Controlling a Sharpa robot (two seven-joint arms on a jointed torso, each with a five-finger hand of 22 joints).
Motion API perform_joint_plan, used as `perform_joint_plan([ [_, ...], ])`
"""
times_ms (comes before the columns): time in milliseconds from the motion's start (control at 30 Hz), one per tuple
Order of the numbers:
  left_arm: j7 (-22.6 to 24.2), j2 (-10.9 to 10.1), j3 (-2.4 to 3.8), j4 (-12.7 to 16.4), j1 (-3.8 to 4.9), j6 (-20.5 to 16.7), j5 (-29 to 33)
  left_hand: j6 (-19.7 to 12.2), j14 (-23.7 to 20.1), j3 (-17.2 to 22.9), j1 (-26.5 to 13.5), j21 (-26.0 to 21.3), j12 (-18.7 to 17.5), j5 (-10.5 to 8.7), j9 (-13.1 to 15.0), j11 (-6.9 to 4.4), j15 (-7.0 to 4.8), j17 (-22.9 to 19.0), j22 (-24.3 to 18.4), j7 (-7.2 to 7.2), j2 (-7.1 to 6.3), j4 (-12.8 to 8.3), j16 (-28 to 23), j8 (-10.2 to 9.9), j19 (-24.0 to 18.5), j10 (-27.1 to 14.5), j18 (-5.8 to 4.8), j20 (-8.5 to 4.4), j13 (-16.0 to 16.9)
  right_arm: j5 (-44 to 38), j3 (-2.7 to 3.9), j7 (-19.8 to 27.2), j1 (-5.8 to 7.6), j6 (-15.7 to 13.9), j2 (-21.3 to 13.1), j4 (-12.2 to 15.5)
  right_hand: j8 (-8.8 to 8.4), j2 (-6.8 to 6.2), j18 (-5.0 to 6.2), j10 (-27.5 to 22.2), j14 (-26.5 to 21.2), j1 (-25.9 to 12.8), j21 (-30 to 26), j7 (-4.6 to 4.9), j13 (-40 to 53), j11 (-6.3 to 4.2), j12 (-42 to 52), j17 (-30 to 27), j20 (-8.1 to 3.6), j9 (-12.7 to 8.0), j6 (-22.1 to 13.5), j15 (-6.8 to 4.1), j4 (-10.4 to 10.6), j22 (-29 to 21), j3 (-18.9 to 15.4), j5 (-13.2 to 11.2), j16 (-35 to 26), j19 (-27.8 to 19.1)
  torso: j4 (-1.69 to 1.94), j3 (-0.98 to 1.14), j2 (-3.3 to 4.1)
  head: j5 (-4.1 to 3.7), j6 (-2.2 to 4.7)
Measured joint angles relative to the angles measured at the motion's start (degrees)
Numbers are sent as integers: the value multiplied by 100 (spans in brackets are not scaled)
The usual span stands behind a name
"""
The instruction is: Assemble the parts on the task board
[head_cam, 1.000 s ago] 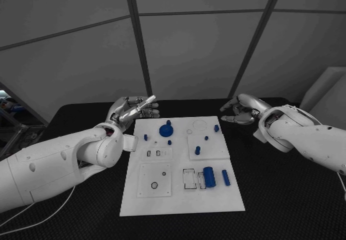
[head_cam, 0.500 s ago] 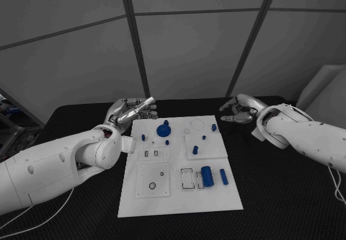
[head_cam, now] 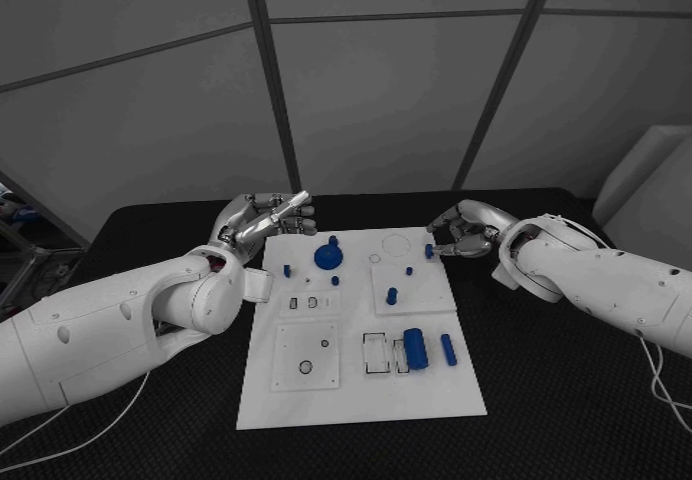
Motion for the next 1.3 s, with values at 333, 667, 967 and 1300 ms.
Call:
perform_joint_plan([
  [333,-5,-6,0,-7,-2,2,0,0,0,0,0,0,0,0,0,0,0,5,1,0,0,0,0,0,0,0,0,0,0,-112,1,-58,-17,163,-27,-7,0,0,0,0,0,-1,0,0,1,0,1,-1,21,7,0,0,-16,-5,-16,30,0,-21,0,8,-2,9,-20],
  [667,-7,1,0,-17,-5,3,0,0,0,0,0,0,0,0,0,0,0,4,1,0,0,0,0,0,0,0,0,0,-1,-168,2,-109,-67,239,62,-93,51,2,0,0,0,-3,0,32,34,0,1,-1,21,42,36,0,-15,3,-16,30,0,-21,0,7,-2,-1,-22],
  [967,-8,2,0,-18,-5,4,0,0,0,0,0,0,0,0,0,0,0,4,1,0,0,0,0,0,0,0,0,0,-1,-213,4,-162,-135,264,142,-176,267,100,0,55,1,-101,0,-24,146,-11,105,-2,20,106,429,1,3,42,-33,28,0,-20,3,7,2,14,-47],
  [1300,-11,-1,0,-17,-6,5,-1,0,0,0,0,0,0,0,0,0,0,5,2,0,0,0,0,0,1,0,0,0,-1,-227,10,-208,-154,250,193,-203,303,131,0,95,1,-131,0,-56,199,-52,142,-2,20,112,555,1,20,67,-15,-1,0,-20,3,4,1,15,-66],
])
